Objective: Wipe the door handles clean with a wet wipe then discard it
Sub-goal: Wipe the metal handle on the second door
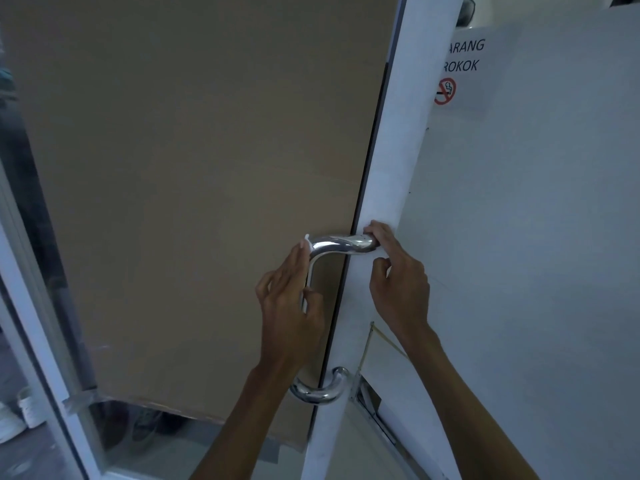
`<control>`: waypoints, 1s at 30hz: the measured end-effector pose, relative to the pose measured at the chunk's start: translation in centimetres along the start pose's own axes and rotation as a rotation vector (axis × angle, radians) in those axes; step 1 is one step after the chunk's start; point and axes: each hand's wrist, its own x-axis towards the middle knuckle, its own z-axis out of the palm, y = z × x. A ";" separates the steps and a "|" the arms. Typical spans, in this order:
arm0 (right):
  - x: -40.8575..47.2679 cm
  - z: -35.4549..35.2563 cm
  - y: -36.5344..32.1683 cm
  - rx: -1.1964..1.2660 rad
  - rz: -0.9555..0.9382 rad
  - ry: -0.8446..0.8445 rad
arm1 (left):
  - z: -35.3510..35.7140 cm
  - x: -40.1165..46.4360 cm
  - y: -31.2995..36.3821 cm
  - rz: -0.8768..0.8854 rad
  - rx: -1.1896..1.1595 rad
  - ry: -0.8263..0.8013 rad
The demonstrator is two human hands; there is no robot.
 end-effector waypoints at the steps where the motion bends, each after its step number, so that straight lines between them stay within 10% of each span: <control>1: 0.0 0.0 0.0 -0.001 0.002 0.001 | 0.0 -0.2 0.0 0.011 -0.003 0.005; 30: 0.1 -0.1 -0.4 -0.026 0.042 -0.026 | 0.1 -0.2 -0.3 0.175 0.097 -0.087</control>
